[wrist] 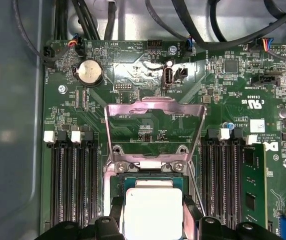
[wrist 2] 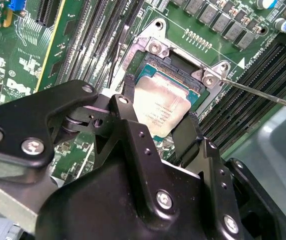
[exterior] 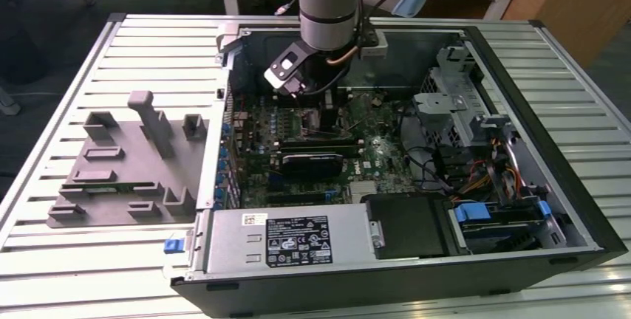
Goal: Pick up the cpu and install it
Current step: 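Place the cpu into insertion slot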
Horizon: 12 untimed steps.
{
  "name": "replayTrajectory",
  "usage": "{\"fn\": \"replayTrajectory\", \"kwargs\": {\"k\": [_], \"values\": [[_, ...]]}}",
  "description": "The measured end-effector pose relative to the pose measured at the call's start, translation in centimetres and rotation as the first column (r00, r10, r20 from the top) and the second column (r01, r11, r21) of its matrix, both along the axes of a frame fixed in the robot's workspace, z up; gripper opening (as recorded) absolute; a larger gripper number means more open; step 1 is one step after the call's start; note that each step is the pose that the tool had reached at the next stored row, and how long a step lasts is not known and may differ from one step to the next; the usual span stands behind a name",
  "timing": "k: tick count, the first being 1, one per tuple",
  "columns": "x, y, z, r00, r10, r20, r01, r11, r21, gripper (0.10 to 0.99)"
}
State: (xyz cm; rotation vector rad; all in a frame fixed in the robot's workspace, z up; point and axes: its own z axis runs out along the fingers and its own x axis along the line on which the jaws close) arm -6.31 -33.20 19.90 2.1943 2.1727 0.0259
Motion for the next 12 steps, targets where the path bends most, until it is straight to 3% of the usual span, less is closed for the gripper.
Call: {"fn": "replayTrajectory", "kwargs": {"k": [12], "values": [[-0.10, 0.00, -0.66, 1.0000, 0.000, -0.0002, 0.000, 1.0000, 0.000, 0.545]]}}
